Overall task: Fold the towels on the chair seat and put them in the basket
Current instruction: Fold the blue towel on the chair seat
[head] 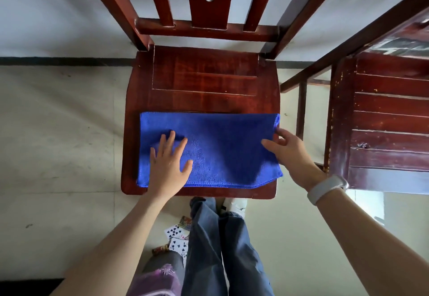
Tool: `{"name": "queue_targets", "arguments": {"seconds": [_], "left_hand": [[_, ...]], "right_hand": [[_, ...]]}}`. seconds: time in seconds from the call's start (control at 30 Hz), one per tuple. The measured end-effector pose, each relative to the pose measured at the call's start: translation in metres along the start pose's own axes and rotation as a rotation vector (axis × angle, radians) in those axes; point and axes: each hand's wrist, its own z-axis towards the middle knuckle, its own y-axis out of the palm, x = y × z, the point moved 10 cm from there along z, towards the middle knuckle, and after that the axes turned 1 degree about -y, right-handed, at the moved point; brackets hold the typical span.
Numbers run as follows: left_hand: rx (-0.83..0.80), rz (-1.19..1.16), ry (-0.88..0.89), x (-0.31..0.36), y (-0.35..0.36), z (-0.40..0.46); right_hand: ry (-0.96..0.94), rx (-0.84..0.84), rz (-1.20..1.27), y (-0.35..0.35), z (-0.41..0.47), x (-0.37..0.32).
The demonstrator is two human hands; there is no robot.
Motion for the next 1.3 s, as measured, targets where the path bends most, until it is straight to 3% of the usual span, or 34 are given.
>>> {"name": "queue_targets", "arguments": {"seconds": [0.13,0.3,0.4,0.5,0.63,0.77,1.07,1.2,1.3], "left_hand": [[0.112,-0.595,-0.236,-0.031,-0.031,-0.009],[-0.022,-1.534,-0.718,-0.066,-0.005,-0.039],[-0.019,-1.748,-0.814,-0.082,0.008,-0.051],[0.072,-1.623,-0.888,-0.103,0.014,-0.06],[0.168,-0.885,-0.592,-0.107,-0.015,-0.051],[0.275,-0.545,-0.528,-0.102,-0.033,-0.05],[0.38,-0.604,-0.624,-0.119,-0.033,-0.064],[0.32,-0.527,-0.646,-0.123,-0.032,-0.058],[0.414,-0.316,-0.567,-0.111,-0.057,-0.059]], "right_hand": [[-0.096,-0.124,-0.11,0.059,-0.014,-0.038],[-0.141,-0.327,-0.154,0.175,-0.035,-0.06],[-0.107,-0.443,-0.302,0.227,-0.04,-0.047],[-0.283,-0.314,-0.628,0.226,-0.025,-0.054],[-0.582,-0.039,-1.04,0.208,0.003,-0.085],[-0.541,-0.125,-1.311,0.225,0.031,-0.08],[-0.609,-0.097,-1.246,0.244,0.032,-0.084],[-0.634,-0.103,-1.243,0.248,0.032,-0.084],[-0.819,-0.038,-1.127,0.242,0.009,-0.102]]}}
